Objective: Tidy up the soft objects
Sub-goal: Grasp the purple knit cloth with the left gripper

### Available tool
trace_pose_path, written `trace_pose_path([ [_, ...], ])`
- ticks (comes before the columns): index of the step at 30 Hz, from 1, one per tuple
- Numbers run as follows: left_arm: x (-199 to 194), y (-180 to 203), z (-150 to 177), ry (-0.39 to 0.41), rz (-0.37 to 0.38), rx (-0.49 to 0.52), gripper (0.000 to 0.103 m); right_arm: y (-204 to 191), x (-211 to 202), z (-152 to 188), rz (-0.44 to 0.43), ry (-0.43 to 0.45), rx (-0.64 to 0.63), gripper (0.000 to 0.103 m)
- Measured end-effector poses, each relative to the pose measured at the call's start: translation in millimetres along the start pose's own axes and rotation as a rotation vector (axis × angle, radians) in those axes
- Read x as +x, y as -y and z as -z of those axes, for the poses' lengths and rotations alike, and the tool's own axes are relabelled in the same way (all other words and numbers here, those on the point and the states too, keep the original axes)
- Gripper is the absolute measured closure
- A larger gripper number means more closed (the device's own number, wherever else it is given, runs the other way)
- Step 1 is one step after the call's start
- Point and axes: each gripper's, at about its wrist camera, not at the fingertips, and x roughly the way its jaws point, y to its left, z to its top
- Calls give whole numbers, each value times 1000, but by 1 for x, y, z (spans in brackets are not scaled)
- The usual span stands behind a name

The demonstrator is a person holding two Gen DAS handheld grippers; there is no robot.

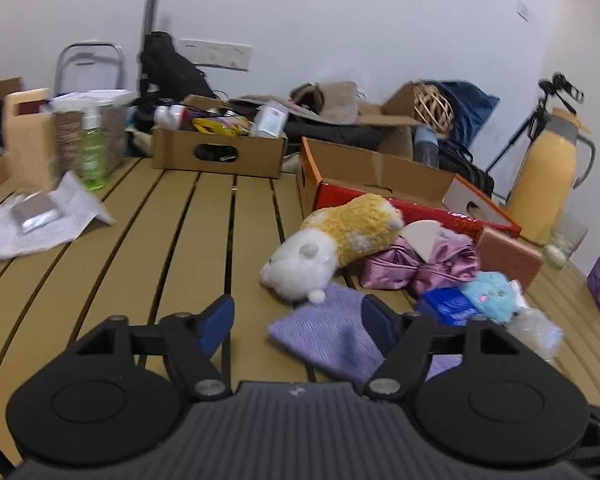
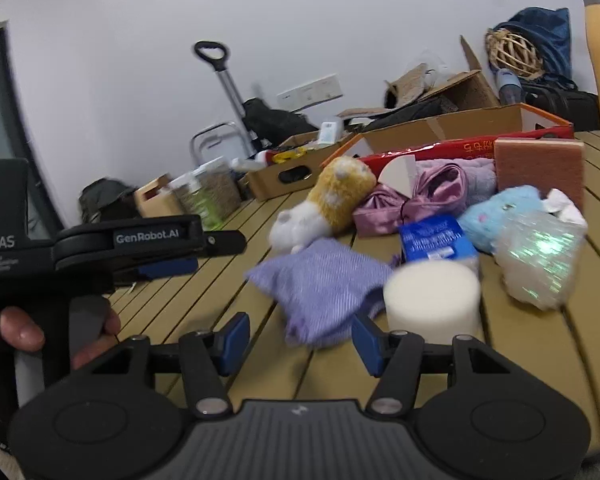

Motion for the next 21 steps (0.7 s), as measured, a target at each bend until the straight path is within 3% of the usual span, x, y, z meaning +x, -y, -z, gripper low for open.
trace_pose_path([
  [3,34,-12,-3,-67,3,-26,28,4,25,-5,96,-1,7,46],
  [6,47,-25,5,-142,163,-118,42,7,35,-8,179,28,-75,46],
  [10,43,-25,17,-157,231,-175,90,12,46,-10,170,0,-111,45],
  [16,8,-13,35,-120,217,-211,94,8,46,-5,181,-11,-203,46],
  [18,-4,-10,41,-114,232,-235,97,13,43,-6,169,-30,-200,56],
  [20,-13,-5,49,-115,233,-243,98,14,40,-3,147,-35,-235,75],
  [21,-18,-2,53,-117,222,-238,98,13,37,-2,141,-34,-250,75],
])
